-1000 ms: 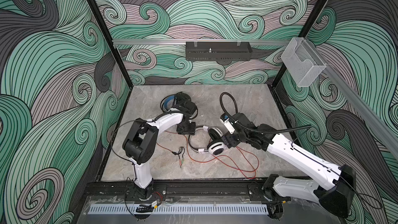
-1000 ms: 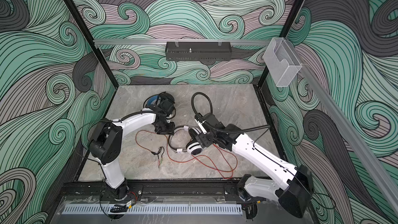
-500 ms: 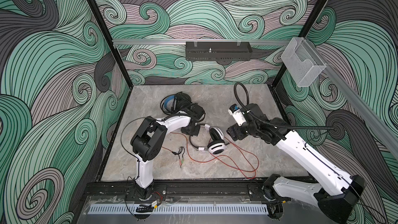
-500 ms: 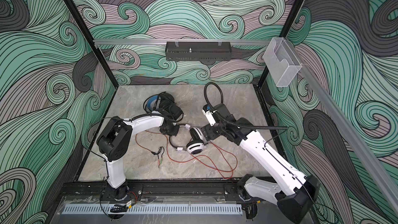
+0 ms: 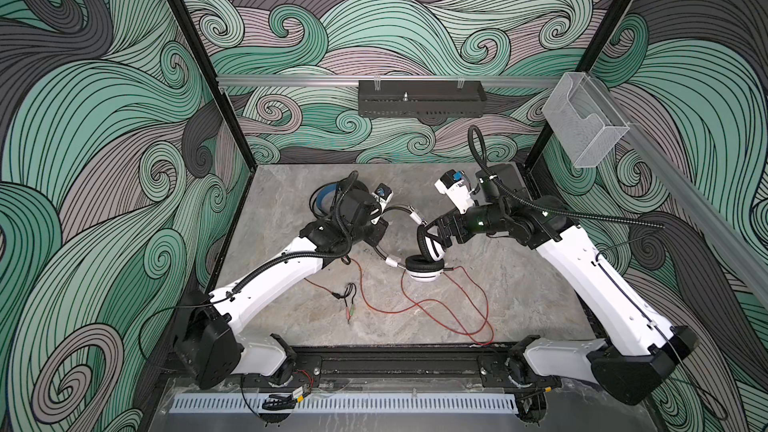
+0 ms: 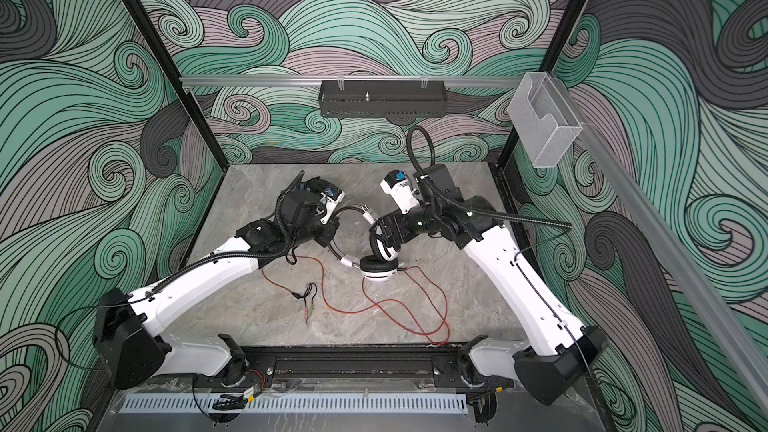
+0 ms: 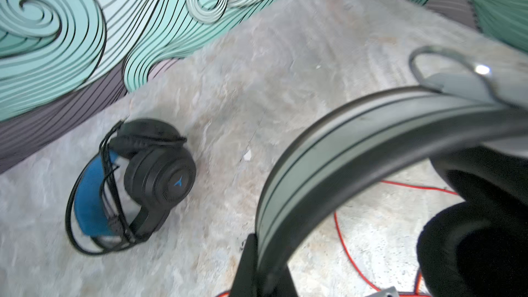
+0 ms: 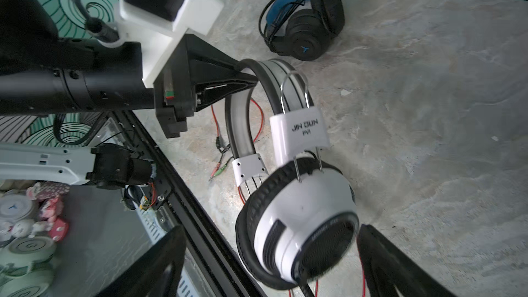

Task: Wrap the headphones
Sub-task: 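Grasp the white headset's earcup slider with the right gripper beside the left gripper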

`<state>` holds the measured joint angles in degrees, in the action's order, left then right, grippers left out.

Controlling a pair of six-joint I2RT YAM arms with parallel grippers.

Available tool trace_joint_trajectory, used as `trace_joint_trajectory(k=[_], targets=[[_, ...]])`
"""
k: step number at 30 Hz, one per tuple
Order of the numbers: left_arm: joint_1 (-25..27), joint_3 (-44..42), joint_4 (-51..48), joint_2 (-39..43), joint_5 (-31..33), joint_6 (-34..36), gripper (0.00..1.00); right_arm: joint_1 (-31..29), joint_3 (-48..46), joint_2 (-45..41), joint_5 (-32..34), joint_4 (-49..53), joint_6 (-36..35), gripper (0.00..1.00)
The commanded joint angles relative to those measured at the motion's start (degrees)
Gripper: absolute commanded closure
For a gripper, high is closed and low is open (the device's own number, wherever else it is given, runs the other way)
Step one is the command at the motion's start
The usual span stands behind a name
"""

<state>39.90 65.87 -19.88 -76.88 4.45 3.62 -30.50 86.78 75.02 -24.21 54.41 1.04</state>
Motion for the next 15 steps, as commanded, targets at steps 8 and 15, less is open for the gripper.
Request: trace_joint_trajectory(k=[8, 15], targets=[[0.27, 3.47, 2.69, 3.25, -11.51, 1.57, 1.00, 0.93, 0.34, 2.56, -13.47, 1.17, -1.62, 0.06], [0.38, 4.06, 2.44, 3.46, -11.65, 1.39, 1.00, 1.63, -2.75, 3.29, -15.32, -2.02, 1.36, 0.10]])
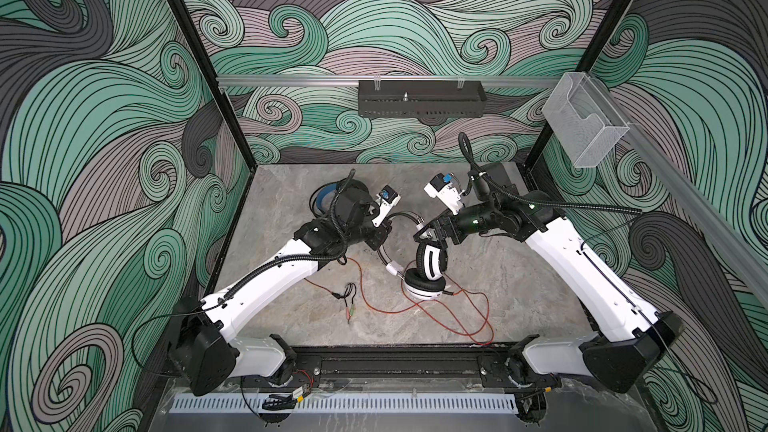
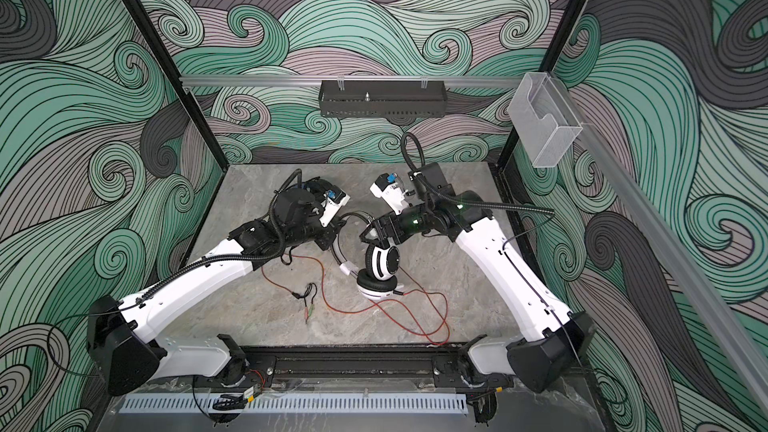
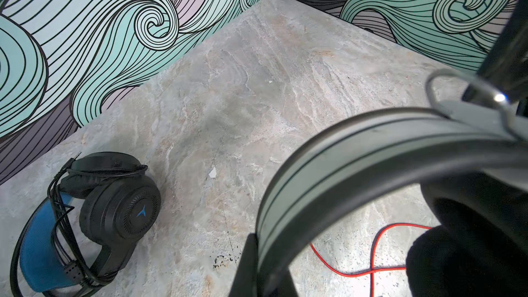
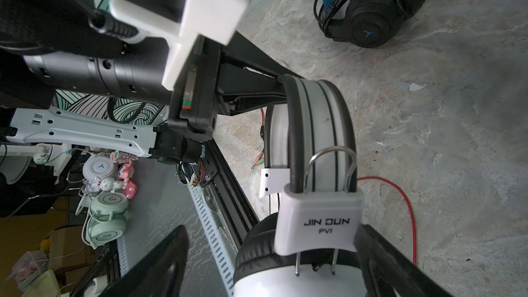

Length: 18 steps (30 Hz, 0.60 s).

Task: Wrap the headphones
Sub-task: 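Grasp the white headset's earcup slider with the right gripper beside the left gripper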

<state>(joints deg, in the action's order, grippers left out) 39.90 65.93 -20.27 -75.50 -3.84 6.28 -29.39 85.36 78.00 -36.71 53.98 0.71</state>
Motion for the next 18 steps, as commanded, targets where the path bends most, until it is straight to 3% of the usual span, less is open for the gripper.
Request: trace_joint_trajectory(k=[1, 5, 13, 18], targets=[[0.42, 4.11, 2.71, 2.03, -3.39, -1.27, 1.00, 0.66, -1.63, 0.28, -2.85, -2.21, 2.13, 0.11], [0.66, 4.08, 2.51, 2.11, -3.28, -1.38, 1.00, 0.97, -2.56, 0.57, -1.69, -3.76, 2.48, 0.14], [1.41, 4.39, 1.30, 2.24, -3.20, -1.16, 1.00, 3.70, -5.00, 0.58, -1.40, -4.79, 2.12, 0.06], [1.76, 4.32, 0.54, 2.56, -3.04, -0.97, 1.00, 3.81, -5.93, 0.40, -2.86, -6.14, 2.45, 0.12]])
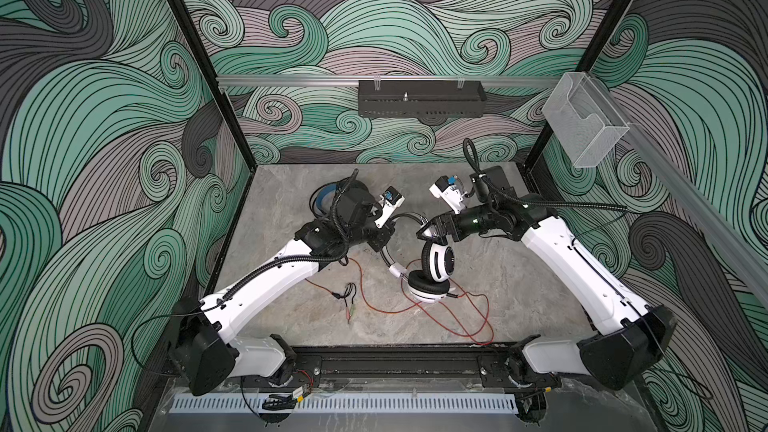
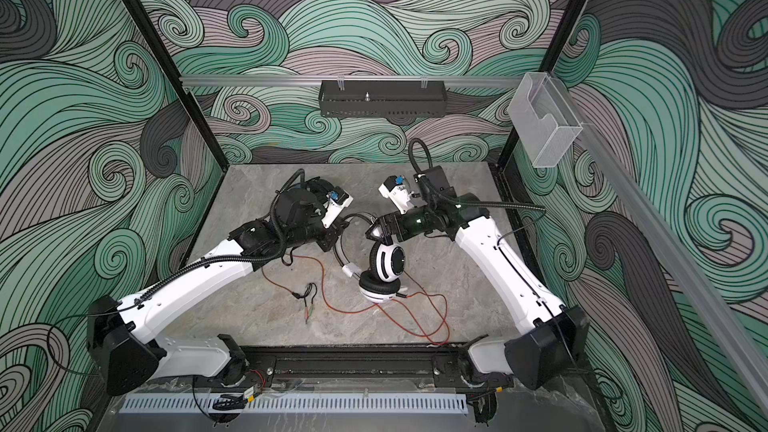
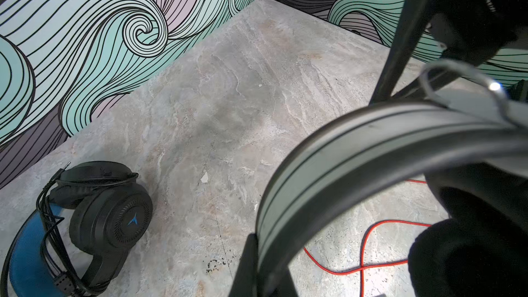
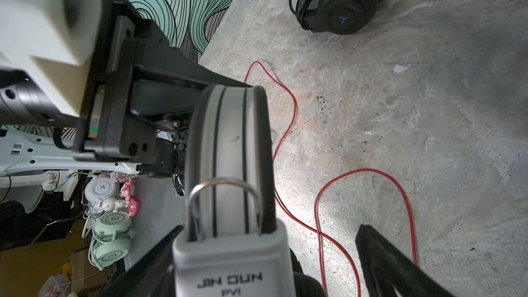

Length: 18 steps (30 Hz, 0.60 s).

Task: Wrap the headphones

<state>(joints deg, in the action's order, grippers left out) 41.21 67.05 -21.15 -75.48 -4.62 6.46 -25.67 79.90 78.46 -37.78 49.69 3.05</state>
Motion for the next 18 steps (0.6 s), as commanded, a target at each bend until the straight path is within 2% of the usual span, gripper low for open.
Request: trace_joint_trajectory(k=[1, 7, 13, 18], targets=[[0.54, 3.10, 1.39, 2.62, -2.23, -1.25, 1.00, 0.05, -0.61, 0.05, -2.03, -2.21, 0.24, 0.15], [0.84, 3.27, 1.04, 2.55, -2.14, -1.11, 1.00, 0.09, -1.10, 0.46, -4.33, -4.13, 1.76, 0.31], [1.06, 3.97, 0.82, 1.88, -1.88, -1.27, 1.00, 0.05, -1.60, 0.78, -6.10, -4.15, 2.14, 0.51], [1.18, 3.94, 0.99, 1.71, -1.79, -1.45, 1.00, 0.14, -1.76, 0.70, -6.78, -4.23, 2.04, 0.60]])
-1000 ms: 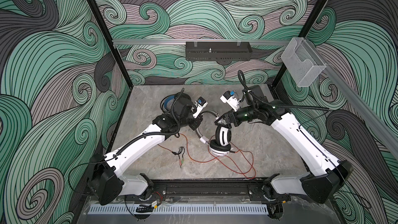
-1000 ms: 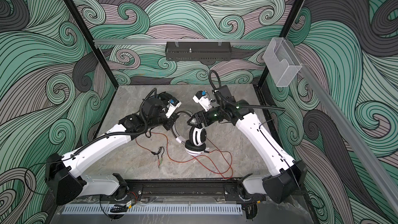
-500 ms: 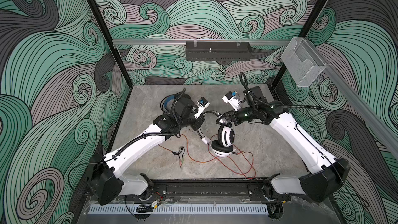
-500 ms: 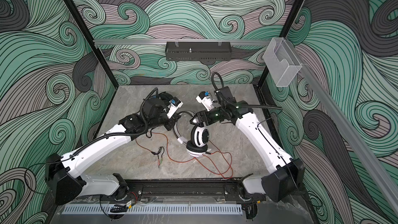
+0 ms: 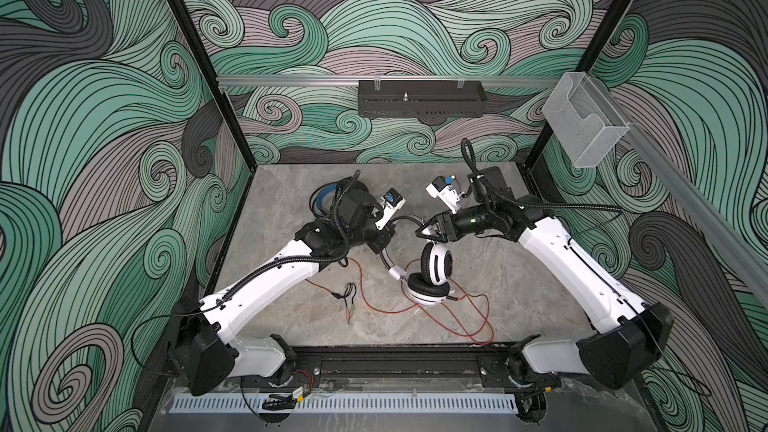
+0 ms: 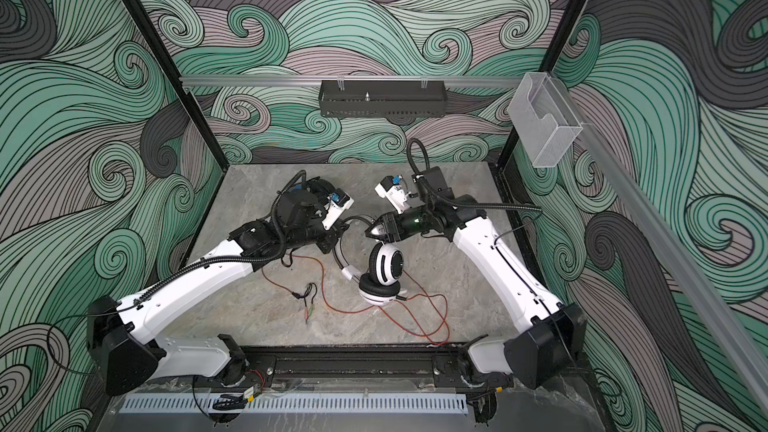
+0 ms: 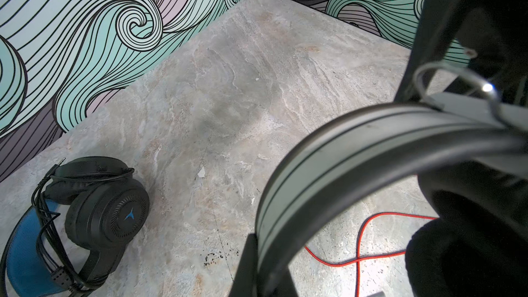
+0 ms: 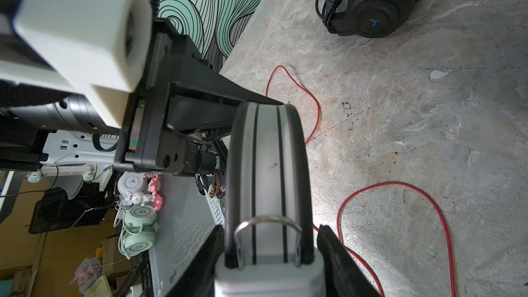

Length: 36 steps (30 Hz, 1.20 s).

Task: Wrap the headphones

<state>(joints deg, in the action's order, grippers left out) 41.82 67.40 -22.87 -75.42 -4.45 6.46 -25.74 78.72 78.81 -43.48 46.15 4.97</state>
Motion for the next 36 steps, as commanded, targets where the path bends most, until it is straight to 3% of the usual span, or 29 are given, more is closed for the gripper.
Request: trace_joint_trajectory(k=[1, 5, 6, 9, 12, 15, 22, 25, 28, 31, 36], targets=[[0.63, 3.59, 2.58, 1.62, -1.89, -1.50, 1.00, 0.16, -0.54, 0.32, -1.39, -0.66, 0.13, 0.62], [0.69, 3.78, 2.10, 1.36, -1.15, -2.44, 1.00, 0.16, -0.25, 0.21, -1.66, -0.71, -0.08, 0.75], [0.72, 4.03, 1.65, 1.09, -1.06, -2.85, 0.96, 0.16, -0.17, 0.12, -1.36, -0.67, -0.29, 0.78], [0.67, 4.25, 0.29, 0.35, -2.03, -4.72, 0.56, 0.69, 0.03, -0.21, 1.07, -0.57, -0.76, 0.90], [0.74, 3.09, -1.34, 0.67, -2.28, -7.66, 0.25, 2.35, 0.11, -0.14, 4.23, -0.54, -0.70, 0.99], [0.65, 0.01, -2.08, 3.19, -0.94, -11.15, 0.13, 2.96, 1.33, -0.08, 10.45, 0.50, -2.24, 1.00], [0.39, -10.64, -7.82, 14.46, 11.71, -22.32, 0.12, 2.50, 7.24, 1.70, 28.74, 5.05, -9.04, 1.00], [-0.28, -13.42, -12.06, 18.88, 15.84, -26.55, 0.13, -0.27, 7.22, 1.60, 43.04, 5.42, -13.32, 1.00], [-1.83, -15.91, -14.12, 23.14, 16.77, -30.48, 0.14, -6.43, 3.56, 1.74, 61.13, 2.84, -19.00, 1.00], [-2.93, -17.12, -15.92, 26.01, 17.40, -33.11, 0.15, -12.74, -2.32, 2.76, 73.61, -2.40, -23.50, 1.00], [-4.37, -15.73, -19.12, 28.23, 17.34, -33.71, 0.16, -19.12, -9.42, 6.16, 84.25, -9.16, -25.64, 1.00]])
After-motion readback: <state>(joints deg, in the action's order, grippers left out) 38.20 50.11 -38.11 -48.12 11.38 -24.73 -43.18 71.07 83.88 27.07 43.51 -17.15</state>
